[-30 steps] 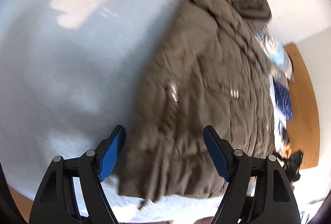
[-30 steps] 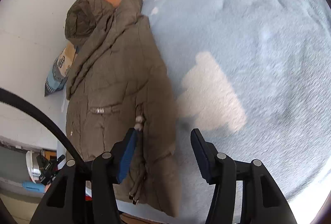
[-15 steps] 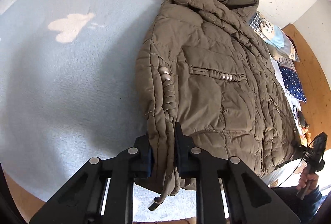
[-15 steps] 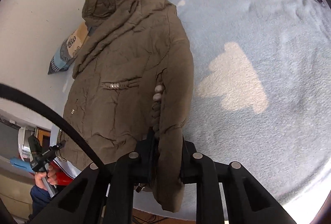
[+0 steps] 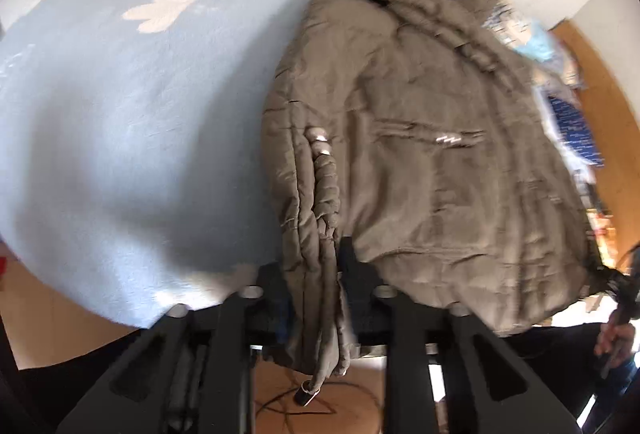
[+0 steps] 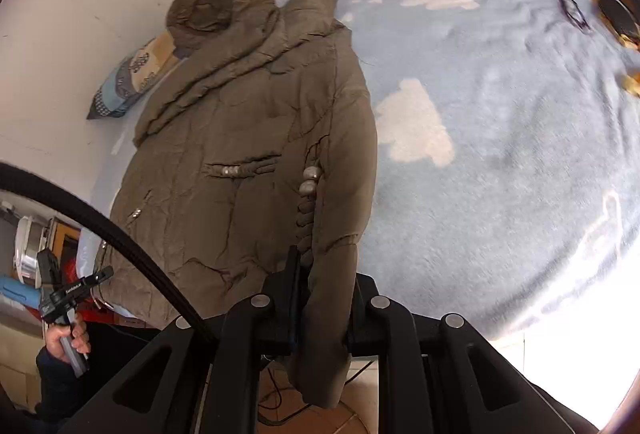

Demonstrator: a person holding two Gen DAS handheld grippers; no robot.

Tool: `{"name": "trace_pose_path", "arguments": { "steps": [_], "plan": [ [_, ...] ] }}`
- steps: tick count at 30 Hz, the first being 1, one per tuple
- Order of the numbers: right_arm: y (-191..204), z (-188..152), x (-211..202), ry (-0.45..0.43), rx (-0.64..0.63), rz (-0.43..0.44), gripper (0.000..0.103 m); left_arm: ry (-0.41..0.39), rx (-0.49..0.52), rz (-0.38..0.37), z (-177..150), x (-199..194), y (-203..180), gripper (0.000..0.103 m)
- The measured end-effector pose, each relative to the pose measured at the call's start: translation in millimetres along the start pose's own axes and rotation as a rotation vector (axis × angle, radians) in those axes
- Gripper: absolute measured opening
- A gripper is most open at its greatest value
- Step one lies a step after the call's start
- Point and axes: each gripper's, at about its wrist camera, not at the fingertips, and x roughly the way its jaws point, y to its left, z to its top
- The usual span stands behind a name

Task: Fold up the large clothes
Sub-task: 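Grasp the jacket side edge with both tools and fold it toward the zipper line, then open both tools and lift them off the folded jacket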

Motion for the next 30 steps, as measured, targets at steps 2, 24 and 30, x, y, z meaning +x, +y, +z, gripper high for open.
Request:
{"name": "trace_pose_path", "arguments": {
  "steps": [2,24,30],
  "plan": [
    [-1.6,4.2,7.3,0.015,0.006,-0.032,0.020,0.001,-0.010,0.033,9.2,0.5,3.4,0.041],
    [119.0,96.1,-18.8,-0.160,-0.183,0.042,0.046,-0.307,0.227,0.035,156.7,-44.3,-125.7,0.055],
    [183.7,137.7,37.3,-0.132,-0.277,0.046,0.046,-0.287,0.230,0.074,205.7,3.3,-131.5,0.055]
  ]
}}
